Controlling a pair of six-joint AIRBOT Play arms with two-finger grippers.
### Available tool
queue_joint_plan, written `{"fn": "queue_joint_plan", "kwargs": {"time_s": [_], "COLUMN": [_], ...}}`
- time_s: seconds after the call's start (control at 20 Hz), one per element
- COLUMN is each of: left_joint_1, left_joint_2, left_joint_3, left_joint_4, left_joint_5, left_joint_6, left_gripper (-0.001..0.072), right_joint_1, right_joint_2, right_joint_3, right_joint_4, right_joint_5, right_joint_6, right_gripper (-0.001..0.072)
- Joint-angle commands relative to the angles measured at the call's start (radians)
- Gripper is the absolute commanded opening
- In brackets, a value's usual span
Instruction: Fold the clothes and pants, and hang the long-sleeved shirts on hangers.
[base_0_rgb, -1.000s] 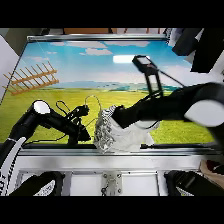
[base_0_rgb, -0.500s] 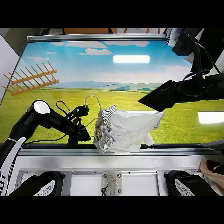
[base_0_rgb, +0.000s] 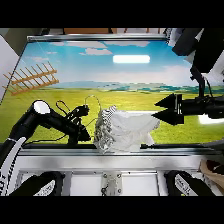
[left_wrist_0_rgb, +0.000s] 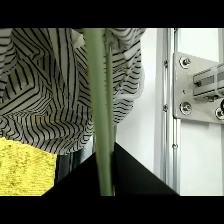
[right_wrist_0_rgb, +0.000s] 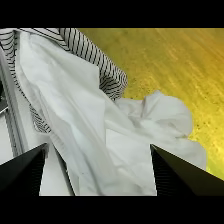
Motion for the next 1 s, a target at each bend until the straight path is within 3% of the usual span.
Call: {"fn": "queue_joint_plan", "kwargs": {"time_s": [0.0, 0.3, 0.95], "left_joint_1": [0.000, 0.000, 0.000], "left_joint_2": [0.000, 0.000, 0.000], "left_joint_3": [0.000, 0.000, 0.000], "left_joint_4": [0.000, 0.000, 0.000], "left_joint_5": [0.000, 0.000, 0.000], "left_joint_6": [0.001, 0.001, 0.001], "left_gripper": [0.0011, 0.0011, 0.0011], "right_joint_1": [-0.029, 0.038, 0.143], "right_joint_2": [-0.066, -0.186, -0.192], "right_joint_3": [-0.086, -0.086, -0.086], "right_joint_4": [0.077, 0.143, 0.137], "right_joint_5": [0.055, 0.111, 0.064], "right_joint_6": [-0.190, -0.257, -0.260], "right_gripper": [0.0718, 0.0718, 0.0718]}}
